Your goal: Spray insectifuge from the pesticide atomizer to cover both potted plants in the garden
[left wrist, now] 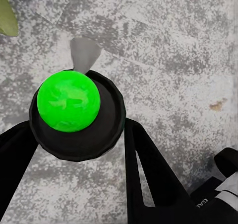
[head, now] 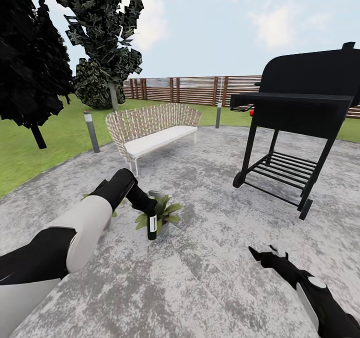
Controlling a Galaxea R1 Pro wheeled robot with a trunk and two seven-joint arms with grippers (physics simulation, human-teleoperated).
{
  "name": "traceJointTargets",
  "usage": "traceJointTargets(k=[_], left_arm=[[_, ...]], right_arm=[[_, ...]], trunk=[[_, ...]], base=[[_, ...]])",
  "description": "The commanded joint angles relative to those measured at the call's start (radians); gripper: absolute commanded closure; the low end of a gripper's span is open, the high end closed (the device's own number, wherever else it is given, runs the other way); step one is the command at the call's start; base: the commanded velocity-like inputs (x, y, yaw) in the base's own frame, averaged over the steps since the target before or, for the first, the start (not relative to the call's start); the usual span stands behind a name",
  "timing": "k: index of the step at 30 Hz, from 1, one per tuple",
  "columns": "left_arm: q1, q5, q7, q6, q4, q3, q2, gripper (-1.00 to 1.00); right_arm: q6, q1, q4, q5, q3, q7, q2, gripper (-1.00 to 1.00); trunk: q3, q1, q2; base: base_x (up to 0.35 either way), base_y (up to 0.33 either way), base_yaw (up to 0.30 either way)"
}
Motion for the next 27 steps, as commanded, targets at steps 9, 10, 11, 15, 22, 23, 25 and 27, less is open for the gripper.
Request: traceJointTargets(k=[9,10,11,15,22,23,25,27], left_arm=[[-0.001,-0.008,-0.012,0.004,-0.001,-0.003,0.001,1.00],[-0.001,-0.009,-0.012,0.004,-0.001,-0.003,0.001,1.00],[-0.001,-0.009,-0.012,0.004,-0.001,-0.003,0.001,1.00],[-0.001,-0.009,-0.013,0.004,-0.001,-0.013,-0.004,1.00],[-0.001,-0.007,-0.028,0.005,0.008,-0.090,-0.006,1.00],[-0.001,-0.007,-0.034,0.005,0.008,-0.092,-0.004,1.00],[-0.001,-0.007,-0.041,0.005,0.008,-0.093,-0.001,1.00],[-0.001,-0.007,-0.045,0.005,0.007,-0.095,0.001,1.00]], right_arm=[[0.007,-0.001,0.010,-0.005,-0.022,0.008,-0.020,-1.00],[0.008,-0.001,0.011,-0.005,-0.022,0.008,-0.020,-1.00],[0.008,-0.001,0.011,-0.005,-0.022,0.008,-0.020,-1.00],[0.007,-0.001,0.013,-0.005,-0.022,0.008,-0.020,-1.00],[0.008,-0.001,0.013,-0.004,-0.023,0.008,-0.023,-1.00],[0.009,-0.001,0.013,-0.004,-0.023,0.008,-0.024,-1.00],[0.009,-0.001,0.013,-0.004,-0.023,0.008,-0.024,-1.00],[0.009,-0.001,0.013,-0.004,-0.023,0.008,-0.025,-1.00]], trunk=[[-0.001,0.000,0.000],[-0.001,0.000,0.000],[-0.001,0.000,0.000],[-0.001,0.000,0.000],[-0.001,0.000,0.000],[-0.001,0.000,0.000],[-0.001,0.000,0.000],[-0.001,0.000,0.000]], base=[[0.024,0.001,0.000],[0.203,0.026,0.000],[0.227,0.036,0.000],[0.300,0.074,-0.041],[0.283,0.073,-0.007],[0.101,0.022,-0.001],[0.066,0.014,-0.001],[0.027,0.006,0.000]])
